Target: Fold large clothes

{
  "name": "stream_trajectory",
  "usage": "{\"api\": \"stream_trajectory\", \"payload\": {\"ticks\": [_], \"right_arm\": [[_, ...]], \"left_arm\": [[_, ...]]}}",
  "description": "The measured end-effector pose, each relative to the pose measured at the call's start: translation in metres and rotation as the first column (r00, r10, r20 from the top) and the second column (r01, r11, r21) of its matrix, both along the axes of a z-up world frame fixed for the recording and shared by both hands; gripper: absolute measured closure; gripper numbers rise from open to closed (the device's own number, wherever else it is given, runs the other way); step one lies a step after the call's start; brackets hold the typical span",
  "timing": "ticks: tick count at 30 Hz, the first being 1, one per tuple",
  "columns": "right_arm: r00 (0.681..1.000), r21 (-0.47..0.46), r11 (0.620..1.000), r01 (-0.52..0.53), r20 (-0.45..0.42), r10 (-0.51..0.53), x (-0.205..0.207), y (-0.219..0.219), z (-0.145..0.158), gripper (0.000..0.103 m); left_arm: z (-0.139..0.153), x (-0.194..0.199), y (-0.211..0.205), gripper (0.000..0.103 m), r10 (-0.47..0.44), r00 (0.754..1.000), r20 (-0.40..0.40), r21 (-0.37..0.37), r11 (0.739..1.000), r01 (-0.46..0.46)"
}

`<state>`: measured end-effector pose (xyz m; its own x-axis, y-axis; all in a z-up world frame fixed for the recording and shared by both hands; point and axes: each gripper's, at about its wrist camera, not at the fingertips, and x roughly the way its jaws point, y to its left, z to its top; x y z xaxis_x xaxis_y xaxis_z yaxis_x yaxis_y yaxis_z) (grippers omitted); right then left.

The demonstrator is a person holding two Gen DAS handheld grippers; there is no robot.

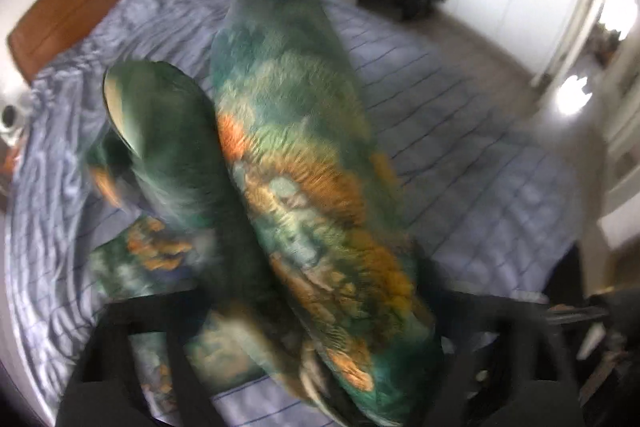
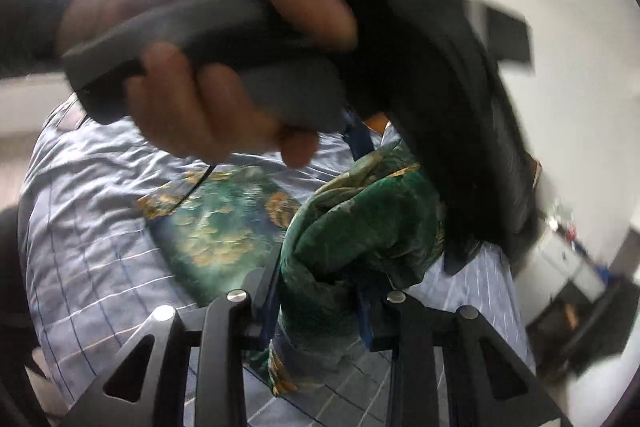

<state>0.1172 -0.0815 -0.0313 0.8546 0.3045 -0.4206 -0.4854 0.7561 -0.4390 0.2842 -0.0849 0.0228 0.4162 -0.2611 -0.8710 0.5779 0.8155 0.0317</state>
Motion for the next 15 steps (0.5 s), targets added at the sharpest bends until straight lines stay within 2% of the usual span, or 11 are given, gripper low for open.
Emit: {"api": "stream_trajectory", "payload": {"ticks": [3,6,7,8,11,15], "right_arm": [[1.000,0.001,1.000,-0.013,-0.018,0.013,-0.002,0.005,-0.001,0.070],[0.998,0.039,0.999,-0.023,-0.054,0.025,-0.002,0.004,0.008,0.052],[0.997,0.057,0.998,-0.027,-0.066,0.030,-0.004,0.002,0.012,0.040],[0.996,0.088,0.996,-0.025,-0.077,0.032,-0.006,-0.002,0.018,0.037],[0.990,0.171,0.985,0.003,-0.143,0.022,-0.001,-0.021,0.029,0.037],[0.962,0.248,0.959,0.137,-0.266,-0.069,0.036,-0.046,0.024,0.037]], "left_arm": [[-0.007,0.013,0.023,0.072,0.050,0.997,-0.063,-0.079,0.995,-0.055],[-0.008,0.022,0.051,0.074,0.093,0.994,-0.051,-0.089,0.991,-0.097],[-0.008,0.028,0.067,0.074,0.117,0.991,-0.057,-0.104,0.987,-0.123],[-0.009,0.032,0.079,0.074,0.138,0.989,-0.058,-0.110,0.983,-0.144],[-0.013,0.043,0.123,0.074,0.212,0.976,-0.056,-0.126,0.968,-0.218],[-0.034,0.056,0.185,0.074,0.317,0.943,-0.098,-0.148,0.933,-0.329]]}}
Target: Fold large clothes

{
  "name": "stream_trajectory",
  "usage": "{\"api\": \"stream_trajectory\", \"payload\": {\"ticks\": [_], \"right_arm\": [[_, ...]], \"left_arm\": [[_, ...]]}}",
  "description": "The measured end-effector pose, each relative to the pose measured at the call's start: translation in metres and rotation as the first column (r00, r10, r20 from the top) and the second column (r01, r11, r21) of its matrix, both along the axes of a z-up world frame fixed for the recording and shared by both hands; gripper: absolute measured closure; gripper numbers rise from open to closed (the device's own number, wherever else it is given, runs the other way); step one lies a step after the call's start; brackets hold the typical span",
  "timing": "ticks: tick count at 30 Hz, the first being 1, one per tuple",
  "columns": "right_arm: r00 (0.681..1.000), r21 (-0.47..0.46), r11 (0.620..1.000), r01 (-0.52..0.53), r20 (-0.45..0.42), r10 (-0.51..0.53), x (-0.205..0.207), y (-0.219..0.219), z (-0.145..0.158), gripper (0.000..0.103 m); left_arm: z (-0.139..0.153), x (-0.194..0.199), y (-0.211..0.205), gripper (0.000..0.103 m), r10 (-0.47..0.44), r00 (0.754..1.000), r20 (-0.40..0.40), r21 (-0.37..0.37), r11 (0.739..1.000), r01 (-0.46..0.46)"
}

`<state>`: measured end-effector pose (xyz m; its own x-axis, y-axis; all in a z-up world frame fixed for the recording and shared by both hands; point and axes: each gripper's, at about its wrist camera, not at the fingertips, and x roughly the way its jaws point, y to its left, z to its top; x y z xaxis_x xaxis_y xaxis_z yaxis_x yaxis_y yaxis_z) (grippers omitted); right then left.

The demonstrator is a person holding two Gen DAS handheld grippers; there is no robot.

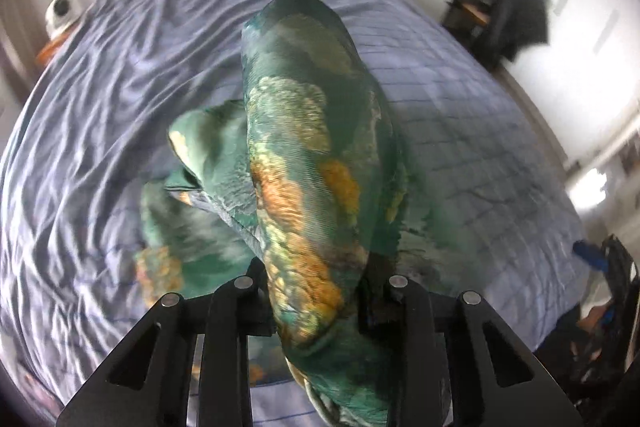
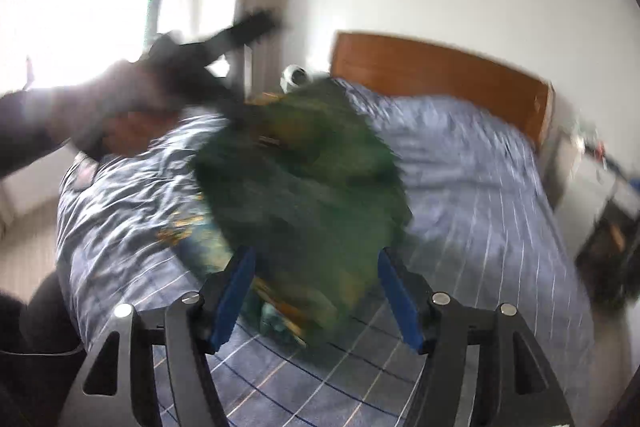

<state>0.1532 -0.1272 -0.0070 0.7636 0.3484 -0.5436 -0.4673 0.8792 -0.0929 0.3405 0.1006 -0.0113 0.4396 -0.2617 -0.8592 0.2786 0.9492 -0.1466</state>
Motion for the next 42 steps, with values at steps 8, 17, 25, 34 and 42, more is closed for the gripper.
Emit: {"api": "stream_trajectory", "payload": {"ticks": [8,17,25,34,42], "right_arm": [[0.989,0.101,0.995,-0.022,-0.142,0.036,0.066,0.026,-0.017,0.053],[0.940,0.008,0.989,-0.146,-0.309,0.141,0.115,0.104,-0.104,0.059],[0.896,0.058,0.997,-0.048,-0.439,0.069,0.130,0.101,-0.148,0.059],[0.886,0.027,0.999,-0.046,-0.461,0.053,0.153,0.113,-0.097,0.050],[0.914,0.080,0.992,0.097,-0.401,-0.057,0.254,0.130,-0.072,0.047]], "left_arm": [[-0.052,0.008,0.088,0.072,0.156,0.984,-0.082,-0.110,0.980,-0.164],[-0.110,0.006,0.120,0.065,0.187,0.969,-0.160,-0.237,0.946,-0.222],[-0.141,0.002,0.129,0.061,0.194,0.969,-0.156,-0.329,0.914,-0.236],[-0.143,-0.011,0.136,0.060,0.203,0.968,-0.146,-0.343,0.908,-0.242],[-0.138,-0.015,0.126,0.059,0.210,0.968,-0.134,-0.316,0.917,-0.243]]}}
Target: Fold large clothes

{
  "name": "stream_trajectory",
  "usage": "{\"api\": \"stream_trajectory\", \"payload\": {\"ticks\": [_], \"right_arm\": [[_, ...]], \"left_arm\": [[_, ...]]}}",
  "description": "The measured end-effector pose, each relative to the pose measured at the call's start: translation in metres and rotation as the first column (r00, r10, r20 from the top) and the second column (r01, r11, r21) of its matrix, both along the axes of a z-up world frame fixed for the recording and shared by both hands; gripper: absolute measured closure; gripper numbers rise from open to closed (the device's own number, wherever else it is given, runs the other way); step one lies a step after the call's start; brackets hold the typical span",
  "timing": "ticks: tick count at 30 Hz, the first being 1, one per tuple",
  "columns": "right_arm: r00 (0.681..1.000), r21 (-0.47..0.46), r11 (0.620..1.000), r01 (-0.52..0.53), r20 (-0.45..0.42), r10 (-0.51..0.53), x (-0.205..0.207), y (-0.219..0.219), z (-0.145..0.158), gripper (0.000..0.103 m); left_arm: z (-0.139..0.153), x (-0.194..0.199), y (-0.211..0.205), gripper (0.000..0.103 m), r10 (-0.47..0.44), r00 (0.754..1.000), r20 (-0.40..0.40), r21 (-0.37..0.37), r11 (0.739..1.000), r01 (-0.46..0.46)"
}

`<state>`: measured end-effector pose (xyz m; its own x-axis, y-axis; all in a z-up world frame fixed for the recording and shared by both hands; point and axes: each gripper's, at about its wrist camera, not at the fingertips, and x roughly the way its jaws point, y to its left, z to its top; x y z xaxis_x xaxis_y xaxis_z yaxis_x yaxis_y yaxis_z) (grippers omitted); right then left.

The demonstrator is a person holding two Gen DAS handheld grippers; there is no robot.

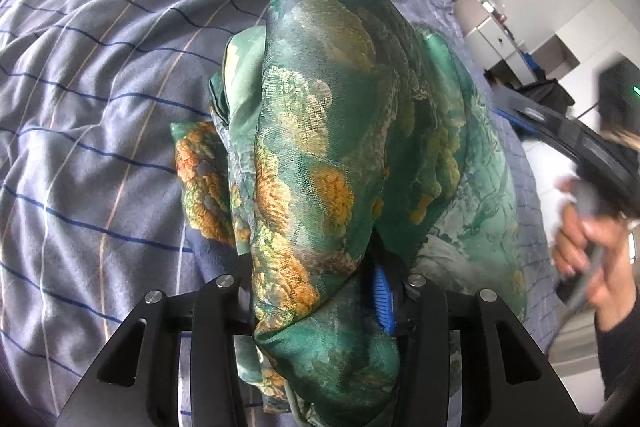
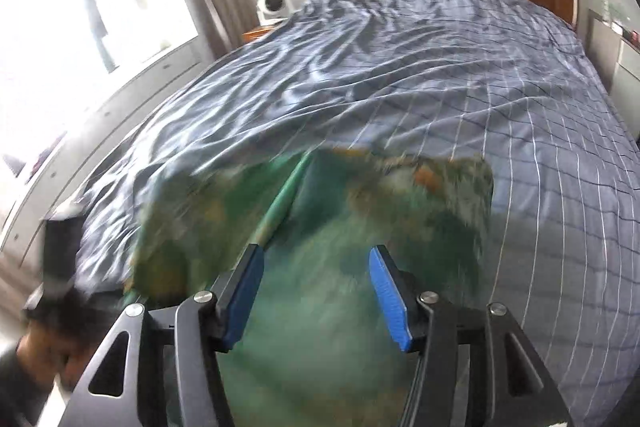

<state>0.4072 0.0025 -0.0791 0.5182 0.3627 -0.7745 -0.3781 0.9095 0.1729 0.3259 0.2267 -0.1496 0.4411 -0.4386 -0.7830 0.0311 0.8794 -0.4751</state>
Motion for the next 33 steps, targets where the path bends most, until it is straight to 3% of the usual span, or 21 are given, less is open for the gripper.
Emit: {"api": "stream_trajectory", "payload": {"ticks": [3,6,12,19,25,27,29,33], "right_arm": [[0.997,-0.046,0.999,0.019,-0.080,-0.022,0.039,0.010,-0.041,0.046],[0.986,-0.103,0.995,0.016,-0.162,-0.033,0.053,0.020,-0.078,0.046],[0.990,-0.103,0.995,0.017,-0.139,-0.032,0.048,0.018,-0.072,0.046],[0.995,-0.148,0.986,-0.081,0.040,0.088,-0.050,-0.001,-0.038,0.046],[0.989,-0.114,0.984,-0.135,0.047,0.141,-0.144,-0.032,-0.021,0.046],[0.989,-0.124,0.983,-0.136,0.035,0.141,-0.157,-0.034,-0.027,0.046],[0.993,-0.131,0.985,-0.116,-0.034,0.113,-0.155,-0.033,-0.050,0.042],[0.996,-0.187,0.978,-0.091,-0.024,0.088,-0.147,-0.025,-0.070,0.035]], "left_arm": [[-0.002,0.000,-0.003,0.059,0.006,1.000,0.002,0.009,1.000,-0.006],[-0.004,0.000,-0.008,0.059,0.014,1.000,0.003,0.039,0.999,-0.014],[-0.003,-0.001,-0.011,0.058,0.010,1.000,0.001,0.039,0.999,-0.010],[-0.003,-0.001,-0.011,0.056,0.002,1.000,-0.001,0.040,0.999,-0.002],[-0.003,-0.001,-0.010,0.056,0.004,1.000,-0.004,0.031,1.000,-0.004],[-0.004,0.000,-0.011,0.055,0.004,1.000,-0.006,0.031,1.000,-0.003],[-0.005,0.001,-0.012,0.054,0.003,1.000,-0.008,0.039,0.999,-0.002],[-0.004,0.003,-0.015,0.054,0.015,1.000,-0.019,0.049,0.999,-0.014]]}}
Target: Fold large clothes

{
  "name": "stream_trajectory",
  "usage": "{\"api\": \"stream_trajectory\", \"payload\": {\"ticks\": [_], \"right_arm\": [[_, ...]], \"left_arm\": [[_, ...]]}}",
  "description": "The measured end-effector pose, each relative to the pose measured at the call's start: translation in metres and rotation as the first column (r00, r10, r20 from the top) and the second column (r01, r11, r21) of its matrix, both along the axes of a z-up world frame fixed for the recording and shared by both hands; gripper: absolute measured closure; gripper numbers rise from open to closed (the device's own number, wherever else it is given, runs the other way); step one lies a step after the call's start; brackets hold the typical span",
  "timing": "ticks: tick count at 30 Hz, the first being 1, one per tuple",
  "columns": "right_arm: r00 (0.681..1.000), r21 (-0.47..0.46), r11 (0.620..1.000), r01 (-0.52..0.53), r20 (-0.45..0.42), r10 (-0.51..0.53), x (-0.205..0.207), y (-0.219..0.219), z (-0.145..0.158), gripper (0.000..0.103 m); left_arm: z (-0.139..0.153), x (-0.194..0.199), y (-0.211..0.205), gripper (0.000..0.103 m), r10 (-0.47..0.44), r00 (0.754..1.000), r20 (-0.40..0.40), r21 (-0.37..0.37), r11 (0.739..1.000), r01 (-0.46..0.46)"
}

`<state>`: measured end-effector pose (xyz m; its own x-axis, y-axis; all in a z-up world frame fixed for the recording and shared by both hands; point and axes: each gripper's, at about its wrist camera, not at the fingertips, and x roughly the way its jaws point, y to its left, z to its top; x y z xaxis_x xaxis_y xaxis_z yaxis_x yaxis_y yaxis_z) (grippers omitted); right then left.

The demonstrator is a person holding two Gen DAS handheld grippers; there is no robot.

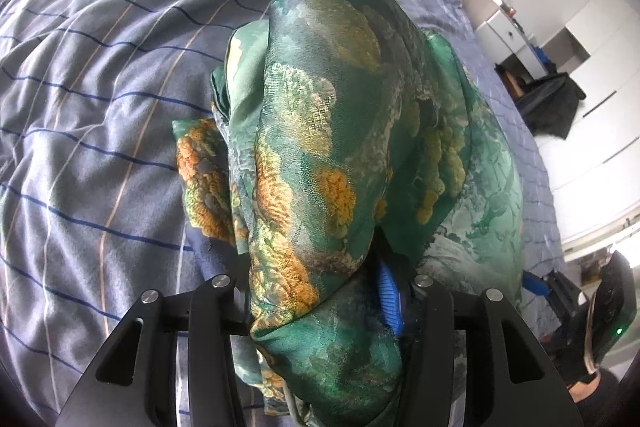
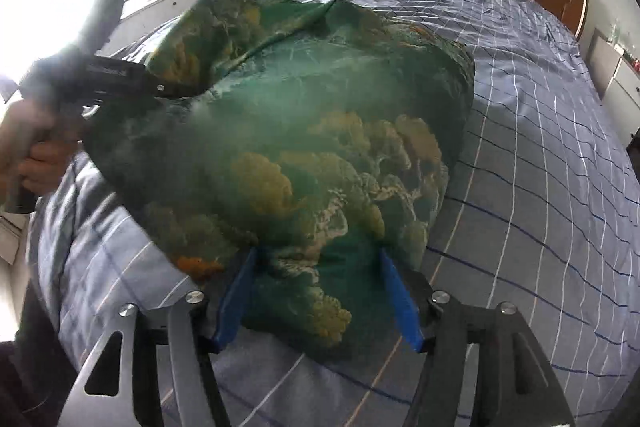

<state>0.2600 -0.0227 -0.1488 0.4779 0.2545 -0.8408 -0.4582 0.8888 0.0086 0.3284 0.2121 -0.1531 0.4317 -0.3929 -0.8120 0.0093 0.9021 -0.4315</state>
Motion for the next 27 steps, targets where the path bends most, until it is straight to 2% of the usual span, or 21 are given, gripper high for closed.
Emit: {"api": "stream_trajectory", "payload": {"ticks": [2,4,6,8,9,11,12,15,16,19,22,27], "right_arm": [[1.000,0.005,1.000,0.012,0.001,-0.013,0.000,-0.001,0.002,0.034],[1.000,0.015,0.999,0.029,0.010,-0.029,-0.004,-0.003,0.012,0.034],[0.999,0.038,0.998,0.042,0.030,-0.043,-0.011,-0.009,0.027,0.034],[0.997,0.034,0.998,0.055,0.059,-0.057,-0.019,-0.015,0.041,0.027],[0.994,0.029,0.998,0.064,0.088,-0.066,-0.025,-0.019,0.047,0.025],[0.987,0.027,0.997,0.075,0.142,-0.079,-0.036,-0.026,0.062,0.024],[0.983,0.033,0.996,0.081,0.163,-0.085,-0.041,-0.031,0.068,0.024],[0.973,0.063,0.992,0.107,0.198,-0.118,-0.055,-0.044,0.083,0.023],[0.970,0.081,0.989,0.122,0.202,-0.136,-0.058,-0.050,0.087,0.023],[0.960,0.111,0.978,0.175,0.200,-0.195,-0.065,-0.065,0.093,0.023],[0.951,0.143,0.967,0.212,0.198,-0.238,-0.072,-0.079,0.094,0.023],[0.948,0.149,0.962,0.230,0.190,-0.256,-0.080,-0.091,0.095,0.023]], "left_arm": [[0.003,-0.001,0.000,0.051,0.016,1.000,0.004,-0.001,1.000,-0.016],[0.011,-0.008,0.000,0.043,0.040,0.999,0.030,0.009,0.999,-0.041],[0.022,-0.016,0.002,0.026,0.076,0.995,0.058,0.031,0.996,-0.078],[0.033,-0.026,0.004,0.022,0.103,0.991,0.086,0.037,0.994,-0.106],[0.040,-0.032,0.005,0.017,0.115,0.988,0.102,0.039,0.992,-0.120],[0.056,-0.047,0.007,0.005,0.156,0.977,0.145,0.084,0.982,-0.170],[0.063,-0.055,0.007,0.002,0.177,0.969,0.170,0.119,0.973,-0.198],[0.082,-0.080,0.000,0.001,0.219,0.940,0.261,0.286,0.912,-0.292],[0.089,-0.088,-0.006,0.001,0.223,0.931,0.291,0.366,0.873,-0.323],[0.095,-0.107,-0.016,0.001,0.172,0.924,0.341,0.466,0.823,-0.325],[0.099,-0.120,-0.023,0.001,0.171,0.919,0.355,0.498,0.797,-0.341],[0.104,-0.125,-0.034,0.001,0.163,0.920,0.357,0.511,0.790,-0.339]]}}
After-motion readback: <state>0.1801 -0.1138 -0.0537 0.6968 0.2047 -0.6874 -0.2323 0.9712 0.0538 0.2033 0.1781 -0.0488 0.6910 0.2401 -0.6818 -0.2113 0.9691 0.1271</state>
